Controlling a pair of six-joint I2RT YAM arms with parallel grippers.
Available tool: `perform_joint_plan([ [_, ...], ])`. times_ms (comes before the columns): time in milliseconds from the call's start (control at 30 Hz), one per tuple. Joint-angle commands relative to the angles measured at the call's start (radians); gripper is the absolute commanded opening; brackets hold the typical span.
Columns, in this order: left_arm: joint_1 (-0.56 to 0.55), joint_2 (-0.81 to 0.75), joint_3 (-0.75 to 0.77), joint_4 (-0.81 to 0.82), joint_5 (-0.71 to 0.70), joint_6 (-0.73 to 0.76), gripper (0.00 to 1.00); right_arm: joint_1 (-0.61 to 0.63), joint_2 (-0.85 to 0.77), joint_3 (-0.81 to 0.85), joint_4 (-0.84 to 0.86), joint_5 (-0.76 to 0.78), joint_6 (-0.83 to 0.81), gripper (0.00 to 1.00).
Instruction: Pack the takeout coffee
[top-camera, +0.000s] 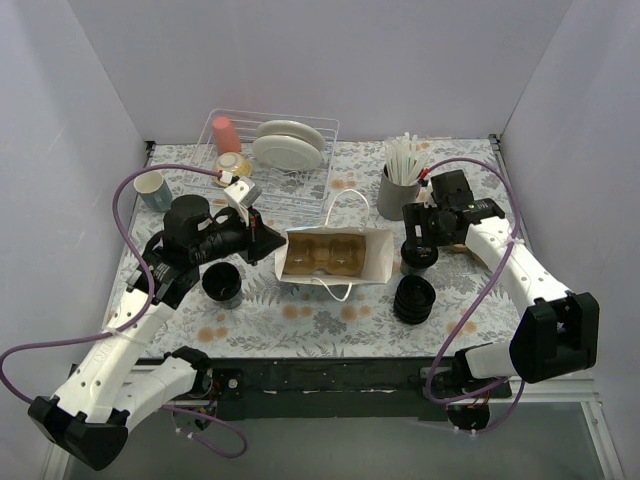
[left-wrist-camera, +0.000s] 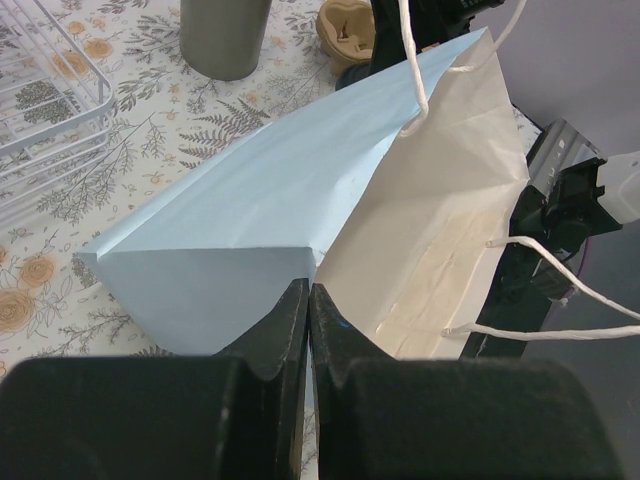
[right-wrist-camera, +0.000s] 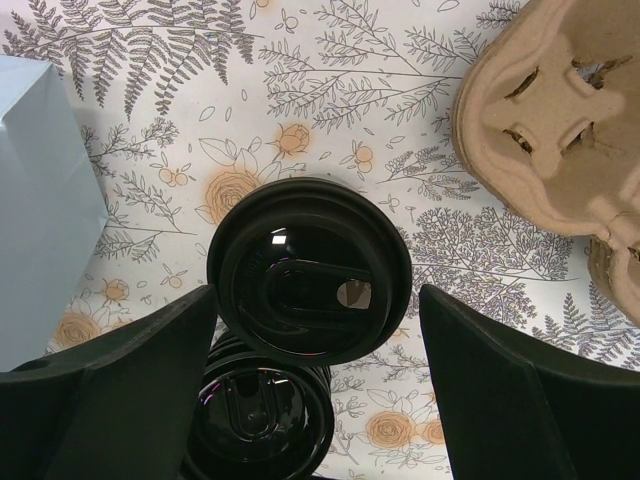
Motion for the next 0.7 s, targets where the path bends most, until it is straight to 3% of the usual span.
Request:
perform_joint_plan([
  [0, -0.001, -0.017, 0.019, -0.005, 0.008, 0.009, 0.00, 0.002, -0.001, 0.013, 0.003, 0.008, -0.006, 0.89],
  [667, -0.001, -0.027, 0.009, -0.008, 0.005, 0.009, 0.00, 0.039, 0.059, -0.001, 0.009, 0.064, 0.032, 0.84],
])
